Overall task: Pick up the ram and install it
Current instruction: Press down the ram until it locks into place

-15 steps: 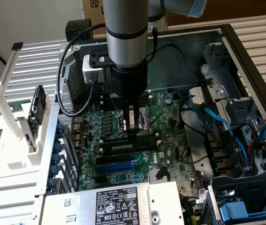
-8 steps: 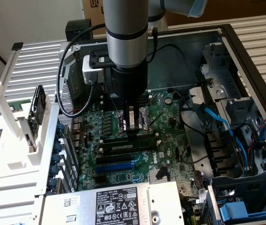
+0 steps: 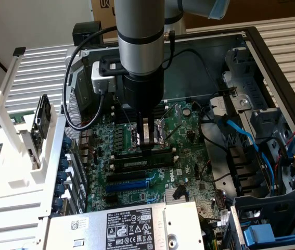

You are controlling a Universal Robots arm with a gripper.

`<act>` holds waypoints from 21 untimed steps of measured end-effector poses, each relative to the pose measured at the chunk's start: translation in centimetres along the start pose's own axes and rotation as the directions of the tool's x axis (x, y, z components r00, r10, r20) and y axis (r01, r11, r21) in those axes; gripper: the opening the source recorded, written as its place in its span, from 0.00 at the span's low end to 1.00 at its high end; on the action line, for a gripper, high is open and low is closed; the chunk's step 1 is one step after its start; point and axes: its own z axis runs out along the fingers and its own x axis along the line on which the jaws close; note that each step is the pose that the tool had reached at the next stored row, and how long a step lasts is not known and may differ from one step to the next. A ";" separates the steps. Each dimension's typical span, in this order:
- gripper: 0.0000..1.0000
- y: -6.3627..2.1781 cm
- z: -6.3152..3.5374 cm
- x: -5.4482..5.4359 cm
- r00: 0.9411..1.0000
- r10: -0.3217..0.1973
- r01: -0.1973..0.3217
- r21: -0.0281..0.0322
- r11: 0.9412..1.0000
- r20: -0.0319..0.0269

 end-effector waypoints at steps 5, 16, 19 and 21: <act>0.11 0.00 0.07 0.0 1.000 0.000 0.000 0.000 1.000 0.000; 0.11 0.00 0.15 0.0 1.000 0.000 0.000 0.000 1.000 0.000; 0.11 0.00 0.17 0.0 1.000 0.000 0.000 0.000 1.000 0.000; 0.11 0.00 0.18 0.0 1.000 0.000 0.000 0.000 1.000 0.000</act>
